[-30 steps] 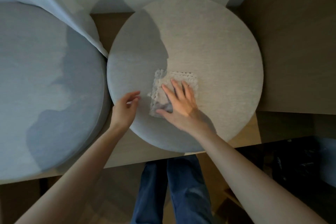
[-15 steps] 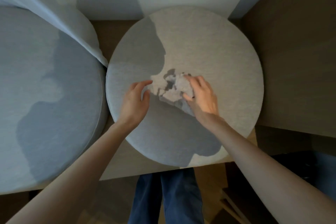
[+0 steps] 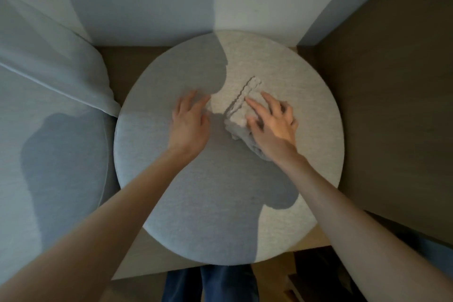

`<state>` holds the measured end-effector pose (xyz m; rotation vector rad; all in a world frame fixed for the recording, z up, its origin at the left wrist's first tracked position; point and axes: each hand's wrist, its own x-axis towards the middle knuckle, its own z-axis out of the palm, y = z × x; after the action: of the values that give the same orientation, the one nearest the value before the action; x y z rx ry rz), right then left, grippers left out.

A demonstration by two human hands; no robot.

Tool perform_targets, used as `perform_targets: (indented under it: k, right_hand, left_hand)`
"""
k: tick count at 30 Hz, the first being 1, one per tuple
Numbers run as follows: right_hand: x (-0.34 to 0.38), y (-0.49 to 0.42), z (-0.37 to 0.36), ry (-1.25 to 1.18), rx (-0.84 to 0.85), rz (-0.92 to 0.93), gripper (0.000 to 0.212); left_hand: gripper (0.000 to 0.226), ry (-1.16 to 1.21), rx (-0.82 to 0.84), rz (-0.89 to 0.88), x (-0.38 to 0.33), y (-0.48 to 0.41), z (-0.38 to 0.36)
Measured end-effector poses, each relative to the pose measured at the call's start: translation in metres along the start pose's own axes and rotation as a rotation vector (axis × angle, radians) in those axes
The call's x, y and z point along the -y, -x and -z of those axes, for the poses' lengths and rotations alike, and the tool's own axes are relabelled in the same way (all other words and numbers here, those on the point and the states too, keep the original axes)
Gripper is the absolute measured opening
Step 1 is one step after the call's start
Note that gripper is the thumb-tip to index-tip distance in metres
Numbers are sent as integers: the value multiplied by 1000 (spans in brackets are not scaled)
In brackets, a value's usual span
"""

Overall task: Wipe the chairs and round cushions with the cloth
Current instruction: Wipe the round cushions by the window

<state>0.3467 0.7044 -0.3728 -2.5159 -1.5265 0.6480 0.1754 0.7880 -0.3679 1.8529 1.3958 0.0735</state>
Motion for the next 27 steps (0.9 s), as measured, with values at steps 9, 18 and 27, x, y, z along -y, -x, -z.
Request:
perform_targets:
  k: [9, 18, 27]
  right_hand:
    - [-10, 11, -26, 118, -117, 177, 53]
    - [1, -98, 41, 80, -295, -20, 60]
    - [-25, -132, 15, 188, -180, 77, 50]
  left_hand:
    - [51, -107, 30, 5, 5, -3, -12]
    - [55, -298, 141, 51, -14, -15, -13]
    - [69, -375, 187, 98, -22, -21, -22]
